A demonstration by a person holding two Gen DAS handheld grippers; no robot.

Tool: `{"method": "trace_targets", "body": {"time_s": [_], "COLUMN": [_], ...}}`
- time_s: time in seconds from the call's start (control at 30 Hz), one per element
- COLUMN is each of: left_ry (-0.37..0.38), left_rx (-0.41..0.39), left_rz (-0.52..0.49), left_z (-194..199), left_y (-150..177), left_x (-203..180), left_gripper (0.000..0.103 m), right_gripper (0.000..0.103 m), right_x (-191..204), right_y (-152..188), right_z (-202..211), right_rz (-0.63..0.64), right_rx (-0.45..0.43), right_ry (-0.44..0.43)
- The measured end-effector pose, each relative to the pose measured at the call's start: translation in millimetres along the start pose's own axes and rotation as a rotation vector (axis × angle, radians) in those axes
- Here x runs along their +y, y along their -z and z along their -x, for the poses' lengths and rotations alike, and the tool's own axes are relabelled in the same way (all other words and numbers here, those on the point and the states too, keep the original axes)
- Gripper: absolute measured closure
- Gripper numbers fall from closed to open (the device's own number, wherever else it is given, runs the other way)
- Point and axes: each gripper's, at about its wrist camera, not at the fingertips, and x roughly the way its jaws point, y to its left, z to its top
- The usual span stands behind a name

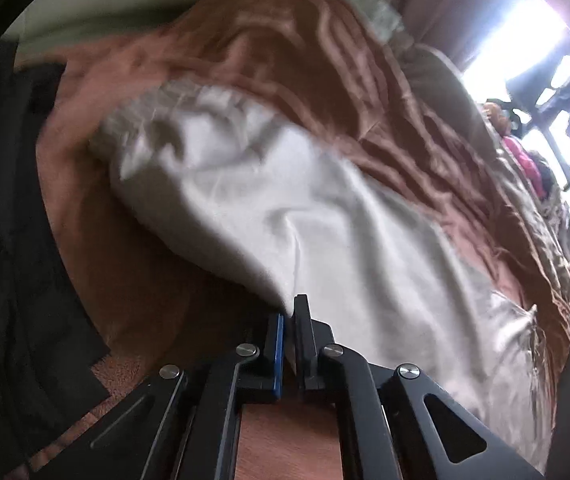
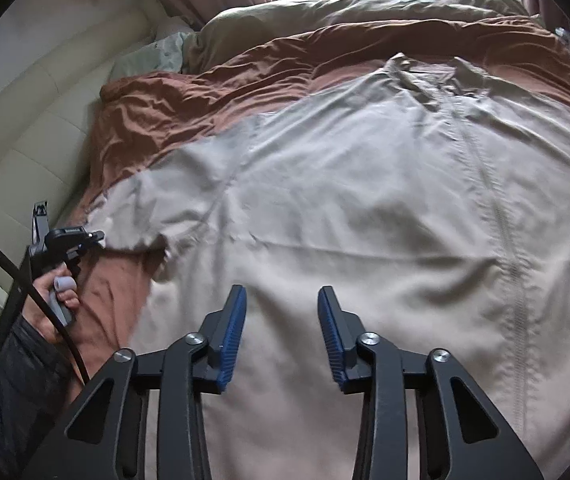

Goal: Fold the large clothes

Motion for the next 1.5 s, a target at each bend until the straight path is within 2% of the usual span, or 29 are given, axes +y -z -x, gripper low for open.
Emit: {"method": "trace_targets", "body": {"time_s": [0.13, 0.37, 0.6, 0.73, 0.8, 1.0, 1.17, 1.23, 1.3, 1.33, 1.5], "left_ry": [0.095, 0.207, 0.296, 0.35, 0.375, 0.445, 0.517, 0.55, 0.583, 0.596, 0.637], "left_rx": [-0.042, -0.112, -0.12, -0.093, -0.084, -0.072, -0.037, -0.013, 0.021, 0.035, 0.162], "left_rz": [-0.071, -0.178, -0.276, -0.334, -0.366, -0.466, -0.538, -0.565, -0.579, -0.585, -0.623], "left_z": [32.0, 88.6, 122.9, 137.8, 146.3, 157.1, 160.7, 161.1, 157.9, 156.6, 133.9], "left_y": [-8.7, -28.3, -35.2, -28.8, -21.9, -1.1, 30.4, 45.8, 60.6, 68.4, 124.6], "left_x": [-26.9, -77.3, -131.4, -161.6, -178.5, -220.2, -256.2, -269.5, -279.9, -283.7, -305.9], "left_gripper": [0.1, 0.1, 0.1, 0.1, 0.1, 0.1, 0.1, 0.1, 0.1, 0.1, 0.1], "right_gripper": [0.078, 0.083, 0.084, 0.083, 0.083, 0.083, 0.083, 0.073, 0.039, 0.034, 0.032], "right_x": [11.8, 33.1, 51.0, 61.6, 61.3, 38.5, 1.7, -15.4, -29.0, -41.0, -71.6], "right_y": [-15.5, -41.3, -53.8, -50.3, -53.2, -57.4, -47.2, -41.2, -33.1, -27.5, 3.6], "right_z": [-21.7, -85.9, -162.6, -204.3, -207.9, -163.5, -95.2, -72.4, -48.7, -33.5, 15.1], "right_rz": [0.002, -0.007, -0.046, -0.074, -0.059, -0.056, -0.094, -0.118, -0.135, -0.151, -0.223], "right_rx": [0.017, 0.093, 0.182, 0.262, 0.264, 0.221, 0.151, 0.126, 0.087, 0.053, -0.017], "right_ry": [-0.044, -0.117, -0.154, -0.229, -0.212, -0.22, -0.23, -0.226, -0.211, -0.196, -0.153]}}
